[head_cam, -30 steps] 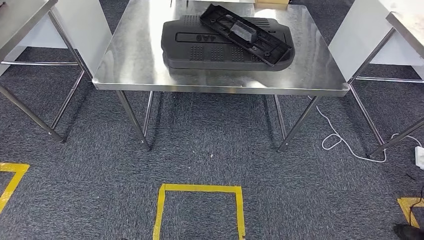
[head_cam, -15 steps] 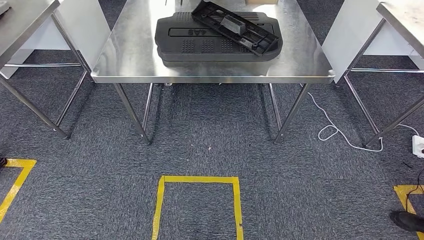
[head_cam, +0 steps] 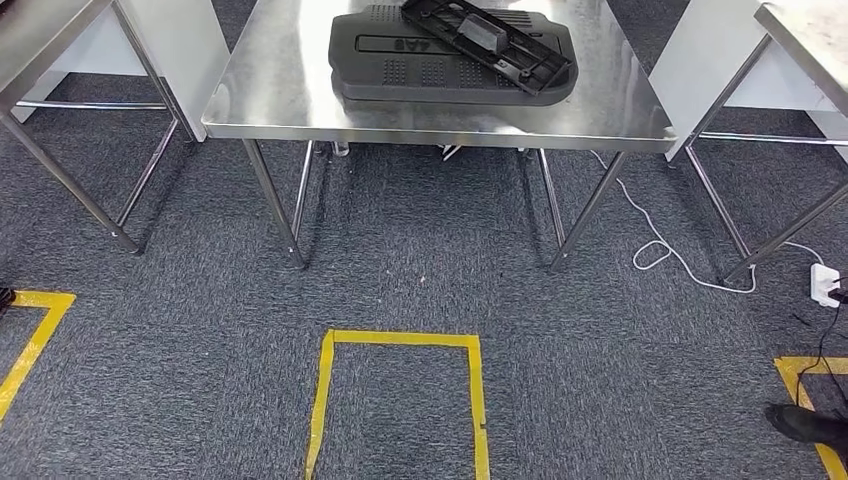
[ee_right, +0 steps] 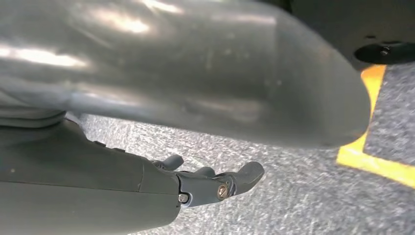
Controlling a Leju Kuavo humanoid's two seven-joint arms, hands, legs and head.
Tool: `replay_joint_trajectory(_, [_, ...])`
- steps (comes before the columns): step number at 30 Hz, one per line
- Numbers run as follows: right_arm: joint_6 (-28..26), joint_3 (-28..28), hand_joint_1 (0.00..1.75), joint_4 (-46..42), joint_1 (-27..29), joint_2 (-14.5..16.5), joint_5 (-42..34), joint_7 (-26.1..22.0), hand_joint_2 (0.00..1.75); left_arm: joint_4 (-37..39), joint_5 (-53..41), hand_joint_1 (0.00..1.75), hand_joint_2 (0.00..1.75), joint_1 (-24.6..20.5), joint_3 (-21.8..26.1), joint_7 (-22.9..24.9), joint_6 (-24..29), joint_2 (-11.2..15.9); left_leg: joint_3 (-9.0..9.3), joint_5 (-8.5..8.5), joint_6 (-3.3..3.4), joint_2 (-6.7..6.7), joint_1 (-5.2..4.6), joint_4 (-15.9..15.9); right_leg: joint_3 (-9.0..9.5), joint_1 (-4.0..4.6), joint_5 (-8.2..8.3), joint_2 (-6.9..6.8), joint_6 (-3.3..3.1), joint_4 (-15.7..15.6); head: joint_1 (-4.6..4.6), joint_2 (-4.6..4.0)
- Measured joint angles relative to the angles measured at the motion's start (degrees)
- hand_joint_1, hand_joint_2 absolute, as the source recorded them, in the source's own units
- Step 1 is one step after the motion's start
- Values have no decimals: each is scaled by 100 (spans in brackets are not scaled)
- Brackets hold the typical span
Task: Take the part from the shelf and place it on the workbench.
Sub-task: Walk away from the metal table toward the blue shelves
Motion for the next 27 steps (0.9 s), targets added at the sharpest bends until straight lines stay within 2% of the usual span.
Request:
replay_joint_trajectory(1, [-12,0,0,0,-3,-7,4,-14,0,0,0,0,0,0,1,14,1,-4,-48,45,-14,16,3,0,212,-4,134,-14,52,-271,1,-1])
replay_joint_trajectory(2, [-22,1,0,0,-12,-12,9,-27,0,0,1,0,0,1,0,31,2,-8,-84,87,-35,35,3,1,507,-4,234,-70,79,-686,4,-1])
replay_joint_trajectory(3, [-30,3,0,0,-30,-17,16,-36,0,1,1,0,0,5,1,58,-1,-14,-110,124,-63,58,-3,5,819,13,265,-131,70,-1144,5,-1])
replay_joint_trajectory(4, [-35,4,0,0,-48,-20,26,-41,0,4,2,0,0,11,1,95,-12,-16,-120,160,-101,92,-10,3,1031,32,251,-181,43,-1504,1,-1])
replay_joint_trajectory(5, [-38,7,0,0,-63,-21,36,-43,0,8,2,0,0,16,1,139,-35,-17,-118,190,-140,132,-14,0,1143,53,213,-208,3,-1719,-1,-1])
replay_joint_trajectory(6, [-41,8,0,0,-71,-22,49,-43,0,13,-2,0,0,19,1,192,-72,-19,-111,221,-182,177,-12,-11,1156,77,197,-179,-38,-1798,-6,0])
replay_joint_trajectory(8, [-47,9,0,3,-59,-22,72,-36,0,19,-11,0,0,20,1,287,-159,-18,-103,220,-258,215,8,-4,1110,54,266,-103,-138,-1819,-10,0])
replay_joint_trajectory(9, [-49,9,0,4,-46,-24,78,-31,0,21,-16,0,0,21,0,322,-191,-16,-129,114,-282,188,17,90,1096,35,309,-69,-199,-1836,-20,0])
replay_joint_trajectory(10, [-52,9,0,6,-33,-26,80,-27,0,24,-19,0,0,27,-1,346,-217,-15,-197,-79,-297,137,23,304,1079,14,352,-42,-255,-1852,-26,0])
replay_joint_trajectory(12, [-65,9,0,7,-14,-29,82,-27,0,26,-28,0,0,44,-1,382,-269,-13,-405,-573,-314,25,29,1006,1018,19,409,20,-320,-1847,-39,0])
replay_joint_trajectory(13, [-73,9,0,8,-6,-29,84,-27,0,26,-33,0,0,54,-1,400,-303,-13,-477,-735,-325,-3,29,1327,991,29,430,59,-328,-1841,-39,0])
replay_joint_trajectory(14, [-79,9,0,10,1,-29,85,-27,0,26,-41,0,0,62,-1,425,-343,-12,-471,-784,-332,-18,29,1486,972,36,448,106,-324,-1833,-38,0])
replay_joint_trajectory(15, [-86,9,0,13,9,-29,86,-27,0,26,-52,0,0,67,0,451,-387,-10,-363,-724,-333,-28,30,1431,964,39,461,159,-314,-1817,-39,0])
replay_joint_trajectory(16, [-92,9,0,15,15,-28,89,-27,0,26,-65,0,0,70,0,479,-430,-7,-159,-580,-329,-53,33,1169,959,37,467,217,-302,-1794,-39,0])
replay_joint_trajectory(18, [-113,9,0,16,14,-22,101,-27,0,26,-86,0,0,82,-1,540,-501,3,304,-339,-303,-241,46,452,902,34,473,327,-279,-1724,-39,0])
replay_joint_trajectory(19, [-125,9,0,16,6,-19,107,-27,0,26,-90,0,0,92,-2,568,-521,8,448,-292,-288,-336,49,209,861,35,479,382,-257,-1691,-37,-1])
replay_joint_trajectory(20, [-136,10,0,17,-1,-15,110,-27,0,26,-92,0,0,100,-2,595,-533,13,516,-307,-272,-393,44,77,817,35,491,435,-228,-1670,-40,-1])
replay_joint_trajectory(21, [-145,10,0,17,-8,-11,111,-27,0,26,-95,0,0,101,-3,617,-541,17,522,-328,-253,-381,33,41,772,35,512,490,-186,-1659,-41,-1])
replay_joint_trajectory(22, [-151,9,0,17,-8,-12,113,-27,0,26,-98,0,0,96,-4,635,-544,17,507,-330,-224,-321,31,3,737,38,531,536,-145,-1656,-44,-1])
replay_joint_trajectory(23, [-155,9,0,17,-3,-13,114,-27,0,25,-101,0,0,89,-4,650,-545,19,498,-325,-186,-254,34,-35,685,39,530,509,-112,-1628,-46,0])
replay_joint_trajectory(25, [-161,9,0,19,-1,-19,117,-27,0,25,-108,0,0,85,-5,662,-546,18,468,-282,-106,-126,59,-87,473,51,387,313,-83,-1322,-13,-1])
replay_joint_trajectory(26, [-163,9,0,19,-4,-18,119,-27,0,24,-109,0,0,89,-5,664,-547,20,450,-268,-81,-56,59,-94,306,40,245,190,-85,-997,3,-1])
replay_joint_trajectory(27, [-163,9,0,20,-10,-15,119,-27,0,24,-110,0,0,93,-5,665,-548,20,428,-259,-64,19,58,-95,100,30,90,123,-86,-599,20,-1])
